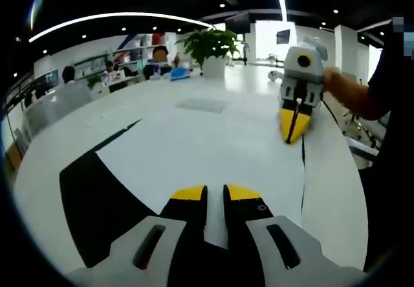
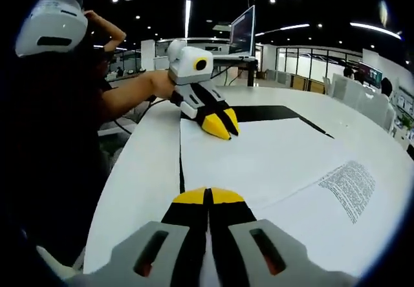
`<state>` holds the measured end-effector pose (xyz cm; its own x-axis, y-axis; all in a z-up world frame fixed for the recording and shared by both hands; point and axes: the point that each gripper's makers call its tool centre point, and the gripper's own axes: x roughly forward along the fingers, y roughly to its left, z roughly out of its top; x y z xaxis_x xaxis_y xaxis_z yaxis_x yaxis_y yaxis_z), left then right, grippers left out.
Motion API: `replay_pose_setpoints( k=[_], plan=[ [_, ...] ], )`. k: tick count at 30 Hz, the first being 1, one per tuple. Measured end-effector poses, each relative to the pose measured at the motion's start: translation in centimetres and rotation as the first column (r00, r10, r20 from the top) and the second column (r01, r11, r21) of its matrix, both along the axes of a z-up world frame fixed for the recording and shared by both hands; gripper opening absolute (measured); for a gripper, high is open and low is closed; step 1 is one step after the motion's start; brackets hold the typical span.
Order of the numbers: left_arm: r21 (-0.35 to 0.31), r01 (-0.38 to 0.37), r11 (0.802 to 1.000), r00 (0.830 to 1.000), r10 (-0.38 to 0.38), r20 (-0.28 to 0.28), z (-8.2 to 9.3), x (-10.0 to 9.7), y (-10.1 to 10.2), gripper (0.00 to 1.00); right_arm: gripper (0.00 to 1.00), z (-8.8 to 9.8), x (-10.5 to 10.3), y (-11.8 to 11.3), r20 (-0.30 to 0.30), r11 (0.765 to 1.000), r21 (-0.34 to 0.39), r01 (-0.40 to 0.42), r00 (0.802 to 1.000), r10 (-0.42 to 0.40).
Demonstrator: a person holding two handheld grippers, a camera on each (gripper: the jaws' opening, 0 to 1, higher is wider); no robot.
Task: Flip through the bound document one page at a time
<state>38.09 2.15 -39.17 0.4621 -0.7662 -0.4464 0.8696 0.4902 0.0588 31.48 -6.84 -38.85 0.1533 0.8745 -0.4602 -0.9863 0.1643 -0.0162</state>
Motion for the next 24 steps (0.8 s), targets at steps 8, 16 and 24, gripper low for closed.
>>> replay_pose_setpoints(
  k=[8,16,24],
  plan=[
    [-0.001,-0.006,1.0,1.0,0.006,-0.006,0.0,0.0,0.0,0.1,0.02,-0.1,0.2,-0.1,-0.06,0.996,0.019,0.086,0.995,-0.085],
    [0.022,-0.088,0.996,0.994,0.089,-0.058,0.1,0.8,0.6,0.2,0.02,0.3,0.0,0.3,-0.043,0.992,0.021,0.126,0.991,-0.125],
    [0.068,-0.036,0.997,0.999,0.037,-0.022,0.6,-1.6,-0.7,0.35,0.22,4.2,1.6,-0.5,0.019,0.943,0.17,0.287,0.955,-0.295]
  ],
)
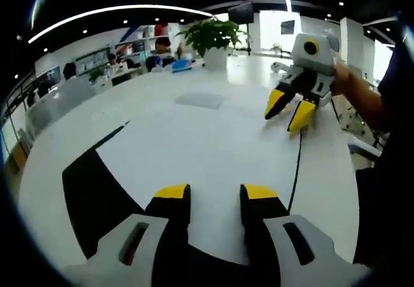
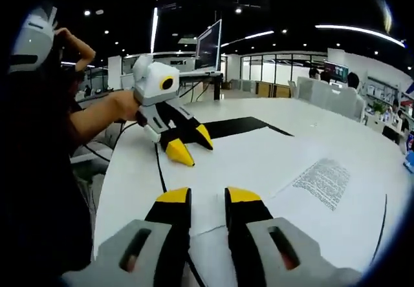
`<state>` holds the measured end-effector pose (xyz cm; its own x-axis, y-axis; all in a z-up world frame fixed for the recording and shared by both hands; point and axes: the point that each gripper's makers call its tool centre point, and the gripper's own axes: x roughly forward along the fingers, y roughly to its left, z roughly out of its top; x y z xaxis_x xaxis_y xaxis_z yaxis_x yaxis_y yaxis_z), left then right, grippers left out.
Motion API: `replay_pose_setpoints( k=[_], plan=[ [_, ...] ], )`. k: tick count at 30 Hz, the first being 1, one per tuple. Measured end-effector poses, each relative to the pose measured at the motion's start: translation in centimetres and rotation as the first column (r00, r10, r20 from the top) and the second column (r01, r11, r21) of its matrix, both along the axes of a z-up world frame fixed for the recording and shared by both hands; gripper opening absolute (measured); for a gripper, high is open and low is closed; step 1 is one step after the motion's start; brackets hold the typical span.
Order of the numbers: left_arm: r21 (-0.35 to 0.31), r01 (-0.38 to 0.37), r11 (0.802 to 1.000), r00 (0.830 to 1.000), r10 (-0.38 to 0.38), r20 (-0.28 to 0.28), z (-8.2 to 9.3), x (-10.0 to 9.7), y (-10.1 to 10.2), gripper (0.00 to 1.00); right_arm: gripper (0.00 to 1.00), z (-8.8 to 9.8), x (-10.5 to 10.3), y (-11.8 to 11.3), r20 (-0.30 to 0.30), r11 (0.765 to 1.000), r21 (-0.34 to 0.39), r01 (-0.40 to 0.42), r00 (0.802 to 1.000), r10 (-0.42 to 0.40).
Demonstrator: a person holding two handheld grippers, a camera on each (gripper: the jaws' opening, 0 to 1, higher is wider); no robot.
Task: Flip through the bound document one page at a time
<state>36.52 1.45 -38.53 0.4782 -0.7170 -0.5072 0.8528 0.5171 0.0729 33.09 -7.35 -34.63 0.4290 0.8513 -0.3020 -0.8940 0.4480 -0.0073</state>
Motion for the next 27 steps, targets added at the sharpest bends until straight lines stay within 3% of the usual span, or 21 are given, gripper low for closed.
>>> replay_pose_setpoints(
  k=[2,4,5,7,9,13,17,27],
  plan=[
    [-0.036,-0.015,0.999,1.0,0.015,0.001,0.7,-0.4,0.0,0.37,0.23,0.9,0.1,-0.7,0.004,0.999,0.034,0.033,0.999,-0.033],
    [-0.146,-0.024,0.989,1.0,0.022,-0.014,2.4,-0.9,-0.4,0.37,0.23,2.0,0.1,-1.3,0.048,0.996,0.073,0.05,0.997,-0.054],
    [-0.227,-0.033,0.973,0.999,0.026,-0.035,3.7,-1.2,-0.5,0.36,0.23,2.4,-0.2,-1.7,0.038,0.994,0.092,0.065,0.997,-0.068],
    [-0.28,-0.048,0.959,0.999,0.044,-0.021,5.2,-1.3,-0.2,0.36,0.24,2.8,-0.1,-2.7,0.014,0.987,0.129,0.092,0.995,-0.095],
    [-0.275,-0.049,0.96,0.998,0.056,0.017,6.2,-1.6,0.4,0.37,0.27,3.3,-0.4,-3.3,0.012,0.981,0.155,0.116,0.993,-0.12],
    [-0.274,-0.06,0.96,0.996,0.074,0.041,7.1,-2.1,1.1,0.38,0.37,3.8,-0.8,-4.5,-0.022,0.968,0.191,0.162,0.987,-0.16],
    [-0.259,-0.058,0.964,0.994,0.079,0.069,7.4,-2.8,1.6,0.41,0.37,4.7,-1.6,-6.0,-0.011,0.959,0.217,0.184,0.983,-0.186],
    [-0.258,-0.069,0.964,0.994,0.087,0.06,7.4,-4.6,3.0,0.42,0.41,3.8,-2.9,-11.4,-0.049,0.933,0.148,0.329,0.944,-0.326]
  ],
)
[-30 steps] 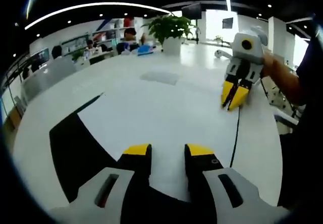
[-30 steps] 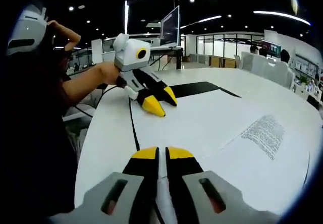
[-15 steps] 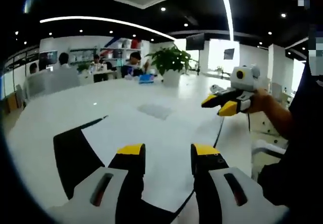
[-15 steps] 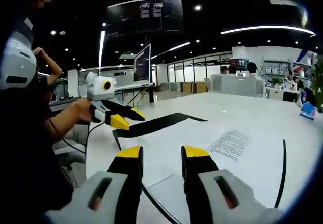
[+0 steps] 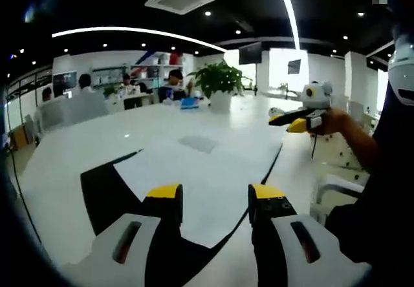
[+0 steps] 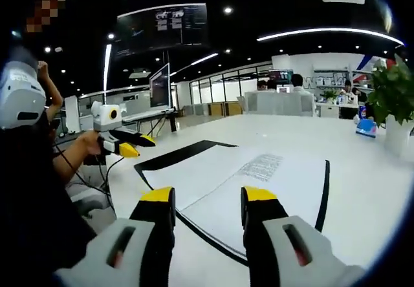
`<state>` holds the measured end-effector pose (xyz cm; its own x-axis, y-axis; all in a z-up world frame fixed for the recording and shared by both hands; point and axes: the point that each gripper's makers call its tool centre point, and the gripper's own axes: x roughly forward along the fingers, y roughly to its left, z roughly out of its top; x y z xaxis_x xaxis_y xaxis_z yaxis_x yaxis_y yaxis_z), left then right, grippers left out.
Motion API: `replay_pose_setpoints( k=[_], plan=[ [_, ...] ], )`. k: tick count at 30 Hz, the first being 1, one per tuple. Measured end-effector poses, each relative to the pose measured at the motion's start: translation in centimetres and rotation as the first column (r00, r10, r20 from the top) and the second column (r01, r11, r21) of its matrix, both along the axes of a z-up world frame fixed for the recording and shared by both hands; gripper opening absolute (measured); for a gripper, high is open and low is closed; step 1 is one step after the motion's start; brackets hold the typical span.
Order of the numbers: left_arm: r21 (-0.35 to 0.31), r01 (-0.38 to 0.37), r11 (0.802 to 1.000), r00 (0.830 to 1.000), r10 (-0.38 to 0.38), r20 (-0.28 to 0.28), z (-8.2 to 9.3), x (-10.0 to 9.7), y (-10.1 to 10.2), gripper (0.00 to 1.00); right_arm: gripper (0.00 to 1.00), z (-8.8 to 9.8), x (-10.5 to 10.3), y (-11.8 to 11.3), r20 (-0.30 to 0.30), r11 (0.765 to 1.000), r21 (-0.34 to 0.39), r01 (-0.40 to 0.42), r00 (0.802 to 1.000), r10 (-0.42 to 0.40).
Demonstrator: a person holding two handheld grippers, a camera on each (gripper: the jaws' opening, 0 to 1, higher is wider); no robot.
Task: Flip through the bound document one page at a time
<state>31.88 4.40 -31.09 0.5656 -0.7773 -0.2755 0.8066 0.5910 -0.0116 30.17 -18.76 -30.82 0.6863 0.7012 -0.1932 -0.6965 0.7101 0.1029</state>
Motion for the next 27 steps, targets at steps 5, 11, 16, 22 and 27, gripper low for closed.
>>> replay_pose_setpoints(
  k=[5,11,16,22,27],
  plan=[
    [-0.024,-0.028,0.999,0.999,0.029,0.039,1.2,-0.7,0.5,0.42,0.41,-0.6,-0.8,-2.5,-0.053,0.998,0.005,0.07,0.996,-0.07],
    [-0.03,-0.016,0.999,0.998,0.018,0.062,1.7,-1.9,0.7,0.43,0.41,-1.1,-1.9,-5.7,-0.072,0.991,-0.037,0.132,0.988,-0.134],
    [-0.072,-0.057,0.996,0.995,0.063,0.08,2.1,-2.0,1.3,0.42,0.41,-0.5,-3.0,-8.1,-0.051,0.981,-0.052,0.189,0.98,-0.191],
    [-0.073,-0.051,0.996,0.996,0.056,0.073,1.3,-2.4,0.8,0.41,0.41,-0.8,-3.7,-10.2,-0.056,0.966,-0.049,0.252,0.965,-0.255],
    [-0.071,-0.059,0.996,0.994,0.065,0.084,1.5,-2.2,0.6,0.41,0.41,-0.8,-4.2,-10.9,-0.068,0.963,-0.039,0.266,0.961,-0.268]
  ],
)
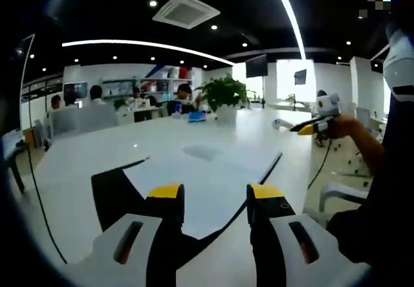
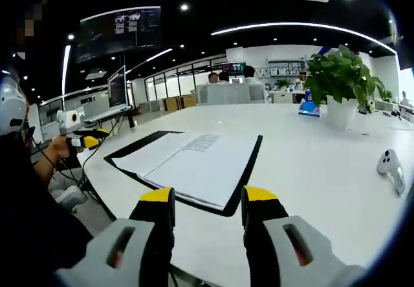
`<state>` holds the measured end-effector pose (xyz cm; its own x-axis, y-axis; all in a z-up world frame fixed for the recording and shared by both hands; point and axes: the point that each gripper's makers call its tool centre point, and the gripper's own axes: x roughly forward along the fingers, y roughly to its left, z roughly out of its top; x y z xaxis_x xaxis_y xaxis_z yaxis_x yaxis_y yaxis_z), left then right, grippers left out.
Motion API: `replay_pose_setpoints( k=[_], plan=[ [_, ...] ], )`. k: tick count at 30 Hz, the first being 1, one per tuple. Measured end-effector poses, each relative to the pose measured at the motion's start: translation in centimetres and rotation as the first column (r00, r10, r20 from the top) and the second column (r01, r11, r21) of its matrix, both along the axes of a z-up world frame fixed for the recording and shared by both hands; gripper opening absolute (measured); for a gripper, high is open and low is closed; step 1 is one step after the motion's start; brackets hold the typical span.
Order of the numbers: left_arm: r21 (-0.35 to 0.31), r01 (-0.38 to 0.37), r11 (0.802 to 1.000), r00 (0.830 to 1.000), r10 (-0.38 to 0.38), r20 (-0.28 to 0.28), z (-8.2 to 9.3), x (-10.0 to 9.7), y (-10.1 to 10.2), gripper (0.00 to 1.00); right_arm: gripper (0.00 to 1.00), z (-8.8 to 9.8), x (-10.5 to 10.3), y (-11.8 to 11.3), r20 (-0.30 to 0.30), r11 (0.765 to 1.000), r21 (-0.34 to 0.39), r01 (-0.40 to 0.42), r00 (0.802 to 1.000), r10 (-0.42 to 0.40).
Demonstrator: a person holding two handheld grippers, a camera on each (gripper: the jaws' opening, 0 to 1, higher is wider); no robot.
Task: Flip through the bound document one page at a time
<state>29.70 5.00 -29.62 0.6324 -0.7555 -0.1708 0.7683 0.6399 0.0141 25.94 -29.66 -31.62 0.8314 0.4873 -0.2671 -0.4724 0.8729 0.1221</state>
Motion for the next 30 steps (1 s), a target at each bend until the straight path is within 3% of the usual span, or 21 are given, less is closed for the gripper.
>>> replay_pose_setpoints(
  k=[6,10,14,21,24,27,30],
  plan=[
    [0.014,0.028,1.0,0.999,-0.027,-0.018,-0.1,0.6,-1.2,0.41,0.41,1.3,-1.1,-0.5,0.025,1.0,-0.018,-0.005,1.0,0.005],
    [-0.065,0.152,0.986,0.987,-0.147,0.067,2.6,-1.4,-3.7,0.42,0.41,0.7,-1.1,-1.0,0.04,1.0,-0.019,0.006,0.999,-0.005],
    [0.039,0.124,0.991,0.99,-0.126,0.057,1.1,-0.9,-4.2,0.41,0.4,-0.1,-1.1,-1.7,0.051,1.0,0.006,0.026,0.998,-0.026],
    [0.019,0.165,0.986,0.986,-0.166,0.027,1.1,-0.9,-6.1,0.36,0.47,0.8,-1.4,-2.0,0.109,1.0,-0.014,0.023,0.994,-0.022],
    [0.02,0.177,0.984,0.983,-0.178,0.038,1.7,-0.6,-7.3,0.41,0.48,0.6,-1.3,-2.0,0.108,1.0,-0.019,0.009,0.994,-0.007],
    [-0.014,0.233,0.972,0.971,-0.232,0.064,2.7,-1.0,-9.3,0.43,0.47,-0.1,-1.4,-2.3,0.082,0.999,-0.031,0.012,0.997,-0.009],
    [0.022,0.282,0.959,0.957,-0.283,0.058,2.3,-1.2,-11.2,0.41,0.42,-0.2,-1.7,-2.6,0.089,1.0,-0.02,0.008,0.996,-0.006]
  ],
)
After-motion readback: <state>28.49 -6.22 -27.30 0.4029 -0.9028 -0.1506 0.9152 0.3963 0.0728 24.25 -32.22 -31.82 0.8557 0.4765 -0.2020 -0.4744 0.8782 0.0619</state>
